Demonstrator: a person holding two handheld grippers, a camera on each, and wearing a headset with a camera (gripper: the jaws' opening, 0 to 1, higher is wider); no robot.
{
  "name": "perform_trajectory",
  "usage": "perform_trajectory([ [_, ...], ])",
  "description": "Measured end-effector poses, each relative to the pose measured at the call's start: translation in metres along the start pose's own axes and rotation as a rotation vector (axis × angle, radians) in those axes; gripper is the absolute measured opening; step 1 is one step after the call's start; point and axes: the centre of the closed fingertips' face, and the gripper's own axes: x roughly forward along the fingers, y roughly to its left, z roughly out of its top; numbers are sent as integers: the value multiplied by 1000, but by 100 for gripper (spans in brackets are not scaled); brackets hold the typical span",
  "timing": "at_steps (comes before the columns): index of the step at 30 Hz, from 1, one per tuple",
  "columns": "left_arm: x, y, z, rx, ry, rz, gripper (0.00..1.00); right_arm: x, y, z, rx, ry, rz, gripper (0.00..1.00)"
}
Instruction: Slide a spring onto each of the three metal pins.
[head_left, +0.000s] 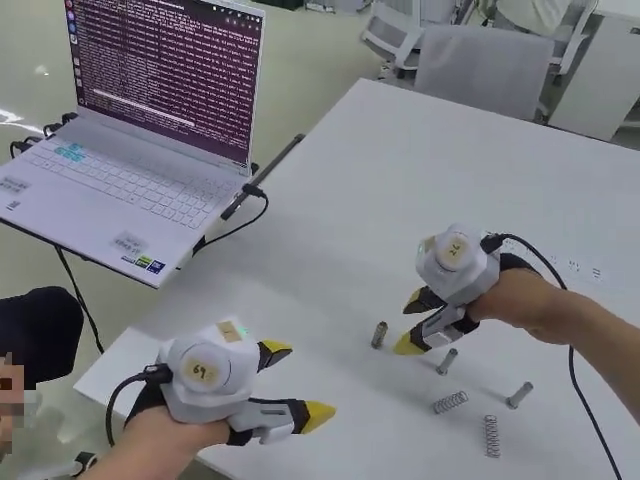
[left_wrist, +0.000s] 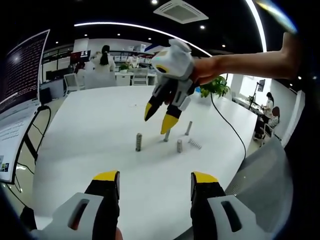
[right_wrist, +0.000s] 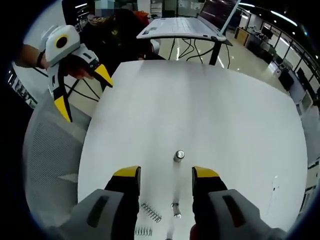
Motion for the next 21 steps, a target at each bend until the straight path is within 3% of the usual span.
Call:
perform_trajectory([
  [21, 1, -7, 5, 16, 4, -12, 52, -21, 9, -9, 191, -174, -61, 44],
])
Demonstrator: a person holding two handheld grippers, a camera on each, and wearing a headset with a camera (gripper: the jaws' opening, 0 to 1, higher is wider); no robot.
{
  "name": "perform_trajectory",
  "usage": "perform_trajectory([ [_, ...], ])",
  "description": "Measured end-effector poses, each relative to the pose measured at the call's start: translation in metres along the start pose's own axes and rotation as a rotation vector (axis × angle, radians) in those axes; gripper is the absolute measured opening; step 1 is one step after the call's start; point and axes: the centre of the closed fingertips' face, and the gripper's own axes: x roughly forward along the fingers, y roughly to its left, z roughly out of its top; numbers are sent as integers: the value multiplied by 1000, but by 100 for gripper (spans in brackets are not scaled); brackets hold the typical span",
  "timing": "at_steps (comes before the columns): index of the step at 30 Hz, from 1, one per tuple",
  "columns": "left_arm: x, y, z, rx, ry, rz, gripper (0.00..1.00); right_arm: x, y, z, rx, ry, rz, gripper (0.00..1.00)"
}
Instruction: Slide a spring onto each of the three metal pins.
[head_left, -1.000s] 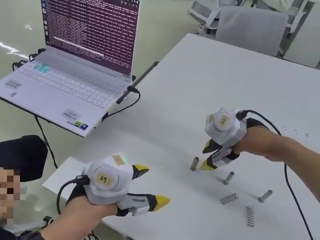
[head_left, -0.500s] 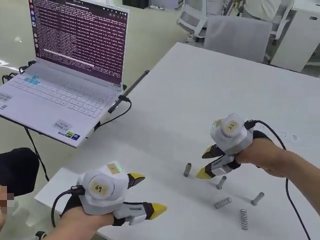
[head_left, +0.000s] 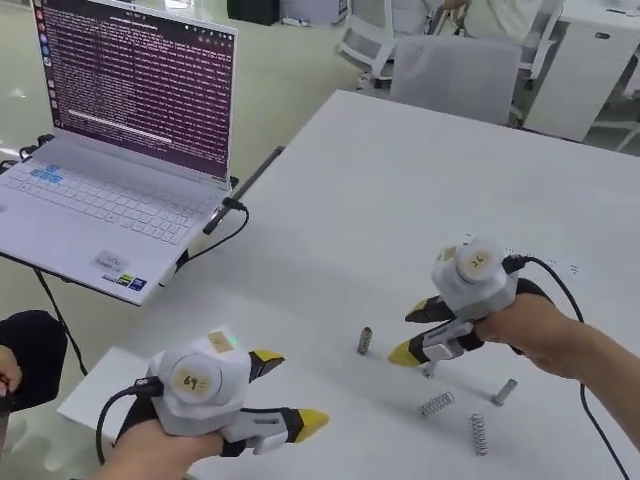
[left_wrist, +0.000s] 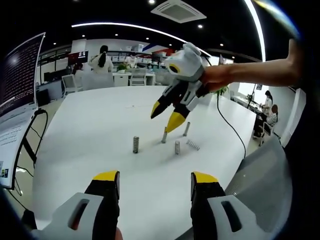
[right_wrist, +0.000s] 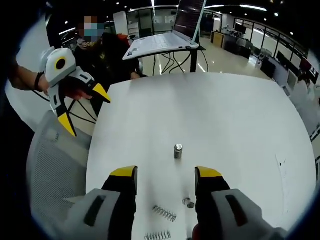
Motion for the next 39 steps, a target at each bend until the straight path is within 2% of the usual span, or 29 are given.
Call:
perform_trajectory([
  [8, 3, -2, 4, 8, 1, -9, 52, -15, -2, -4, 58, -72, -45, 45],
  [23, 4, -5, 8, 16, 1, -14, 53, -44, -3, -23, 146, -152, -113, 49],
  [31, 5, -5, 10, 14, 1, -18, 54, -61, -5, -44, 237, -217, -167, 50],
  [39, 9, -6, 10, 16, 4, -27, 56, -83, -5, -62, 342, -310, -223, 53],
])
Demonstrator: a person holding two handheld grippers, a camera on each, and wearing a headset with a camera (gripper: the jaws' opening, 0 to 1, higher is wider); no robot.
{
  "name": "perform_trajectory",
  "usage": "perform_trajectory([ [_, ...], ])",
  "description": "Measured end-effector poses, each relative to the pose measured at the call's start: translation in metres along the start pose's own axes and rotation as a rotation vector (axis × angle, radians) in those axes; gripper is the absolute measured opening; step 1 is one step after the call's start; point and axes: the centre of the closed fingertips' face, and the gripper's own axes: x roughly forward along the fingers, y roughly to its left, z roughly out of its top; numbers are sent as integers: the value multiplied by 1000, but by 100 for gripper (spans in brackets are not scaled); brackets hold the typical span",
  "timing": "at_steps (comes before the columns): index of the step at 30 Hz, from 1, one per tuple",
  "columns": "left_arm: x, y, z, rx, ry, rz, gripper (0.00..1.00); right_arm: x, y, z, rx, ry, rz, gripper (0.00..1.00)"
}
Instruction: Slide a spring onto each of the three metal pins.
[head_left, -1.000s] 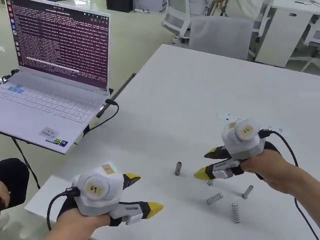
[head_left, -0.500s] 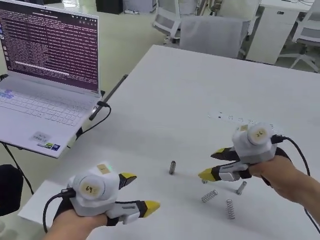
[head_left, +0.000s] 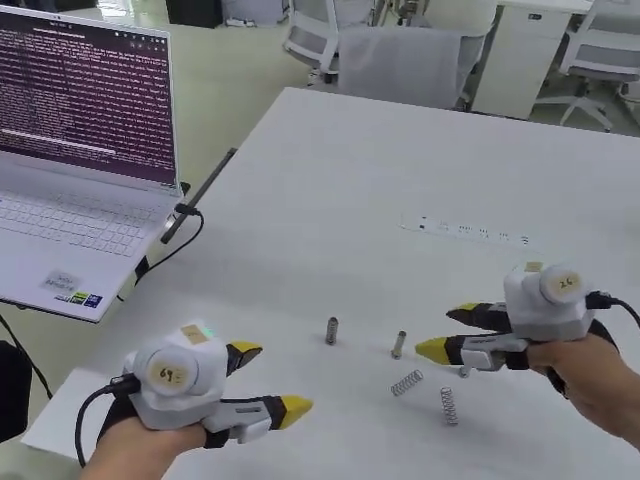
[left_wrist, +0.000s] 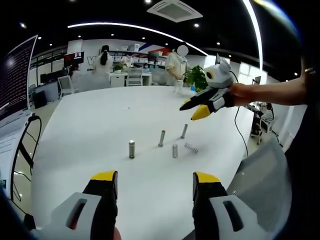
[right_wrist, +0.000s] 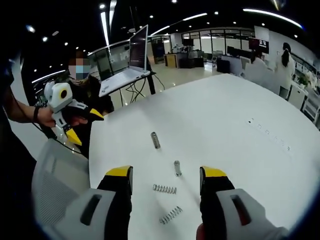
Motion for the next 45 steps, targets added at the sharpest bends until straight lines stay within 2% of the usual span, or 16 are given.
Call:
perform_trajectory([
  [3, 1, 0, 1, -1, -3, -2, 57, -12, -1, -4, 25, -25, -22, 54],
  [9, 4, -1, 2, 7, 2, -13, 58, -29, -3, -20, 48, -26, -63, 57],
  [19, 9, -3, 3, 13, 7, -28, 58, -52, 3, -46, 105, -38, -101, 60],
  [32, 15, -6, 4, 16, 16, -36, 58, -69, 11, -65, 155, -66, -130, 63],
  [45, 19, -11, 0, 23, 35, -51, 57, -70, 28, -88, 196, -60, -125, 67],
])
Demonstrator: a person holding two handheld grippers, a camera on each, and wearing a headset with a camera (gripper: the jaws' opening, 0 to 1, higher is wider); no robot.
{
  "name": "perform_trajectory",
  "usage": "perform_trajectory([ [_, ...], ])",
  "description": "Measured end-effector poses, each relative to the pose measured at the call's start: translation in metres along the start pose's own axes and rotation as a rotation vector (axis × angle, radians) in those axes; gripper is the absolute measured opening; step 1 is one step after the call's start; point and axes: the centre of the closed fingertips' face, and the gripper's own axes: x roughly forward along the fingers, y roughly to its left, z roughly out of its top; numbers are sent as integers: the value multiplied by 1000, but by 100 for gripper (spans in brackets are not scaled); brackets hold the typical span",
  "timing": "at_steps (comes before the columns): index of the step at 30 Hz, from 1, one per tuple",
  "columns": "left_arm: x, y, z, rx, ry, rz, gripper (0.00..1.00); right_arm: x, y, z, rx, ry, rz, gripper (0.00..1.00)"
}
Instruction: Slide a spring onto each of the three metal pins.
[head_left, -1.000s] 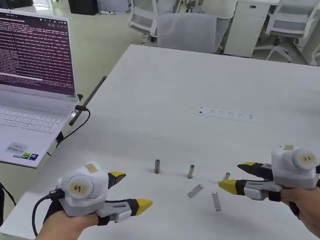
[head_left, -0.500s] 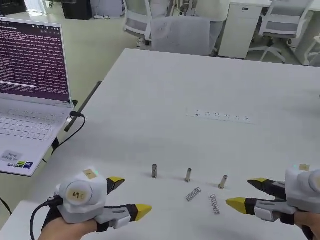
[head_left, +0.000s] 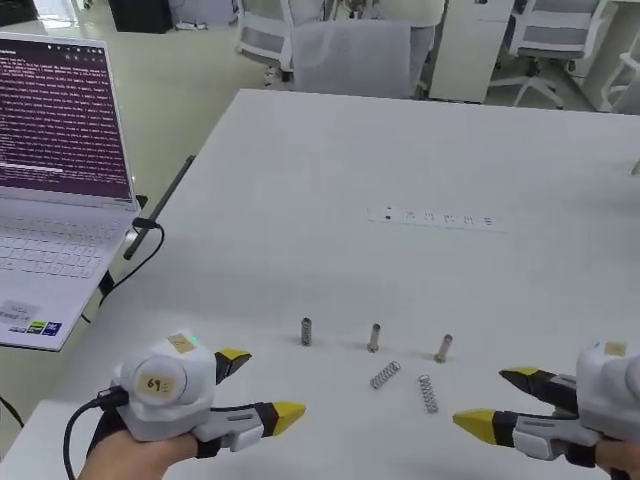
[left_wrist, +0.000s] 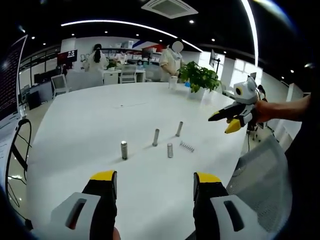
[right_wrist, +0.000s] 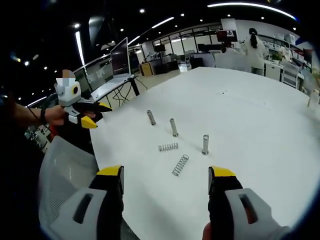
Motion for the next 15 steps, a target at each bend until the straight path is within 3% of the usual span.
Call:
perform_trajectory([
  [12, 22, -8, 6, 27, 15, -45, 57, -7, 2, -4, 14, -8, -8, 75],
  [15, 28, -10, 9, 33, 16, -57, 56, -10, 3, -6, 22, -2, -4, 72],
])
